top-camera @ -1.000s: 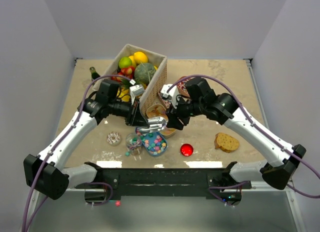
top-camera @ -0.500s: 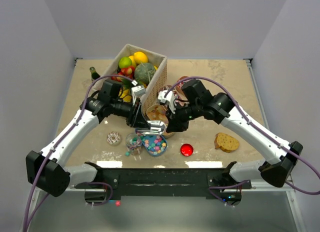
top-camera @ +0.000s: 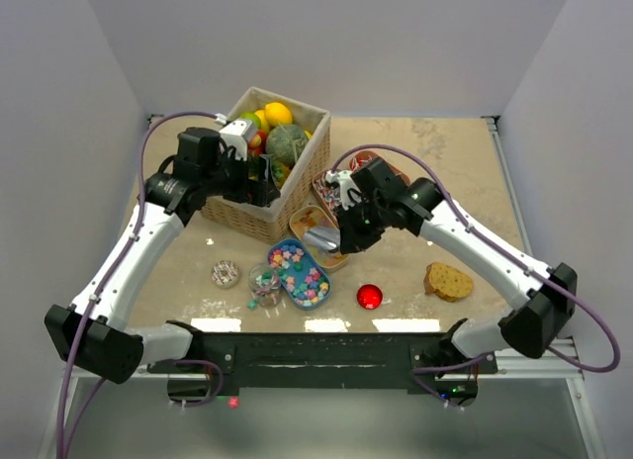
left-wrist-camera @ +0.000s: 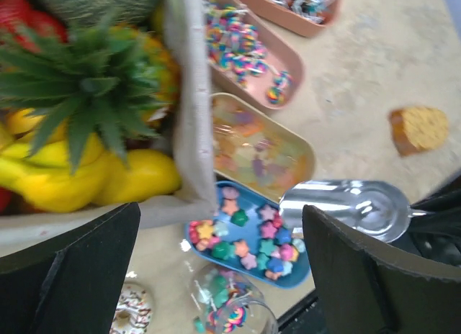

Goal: Pack the candies
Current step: Adjust the spatula, then scoop the fake candies from the storage box.

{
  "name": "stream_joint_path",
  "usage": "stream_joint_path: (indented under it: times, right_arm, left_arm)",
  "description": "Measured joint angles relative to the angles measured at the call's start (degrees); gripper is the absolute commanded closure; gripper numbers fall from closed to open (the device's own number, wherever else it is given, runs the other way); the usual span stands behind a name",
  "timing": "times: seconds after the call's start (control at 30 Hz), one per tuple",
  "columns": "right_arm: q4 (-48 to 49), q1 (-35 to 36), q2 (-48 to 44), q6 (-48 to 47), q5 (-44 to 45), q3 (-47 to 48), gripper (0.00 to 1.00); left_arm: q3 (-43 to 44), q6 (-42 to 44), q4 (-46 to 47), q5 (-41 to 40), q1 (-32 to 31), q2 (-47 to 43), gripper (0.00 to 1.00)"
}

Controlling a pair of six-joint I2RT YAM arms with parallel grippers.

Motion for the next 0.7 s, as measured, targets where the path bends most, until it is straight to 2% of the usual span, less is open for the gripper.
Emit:
stream_joint_path:
  times: [0.1, 0.27, 0.47, 0.7]
  right_arm:
    - [-2.6, -3.4, 4.0, 3.7, 2.2, 2.4, 1.00]
    - [-5.9, -9.7, 13.4, 8.4, 5.9, 9.1, 1.00]
    - [-10.3, -15.4, 19.7, 9.8, 7.4, 17.1, 1.00]
    - [-14.4, -17.9, 28.9, 9.5, 8.9, 23.3, 1.00]
  left_arm:
    - [0.0, -1.4, 0.0, -6.1, 0.2, 0.0, 0.00]
    - [-0.2, -3.1, 0.5, -10.9, 0.2, 0.0, 0.00]
    - [-1.9, -4.5, 2.7, -12.3, 0.2, -0.1, 0.00]
    - [-4.0, -5.9, 5.4, -12.0, 0.2, -0.1, 0.00]
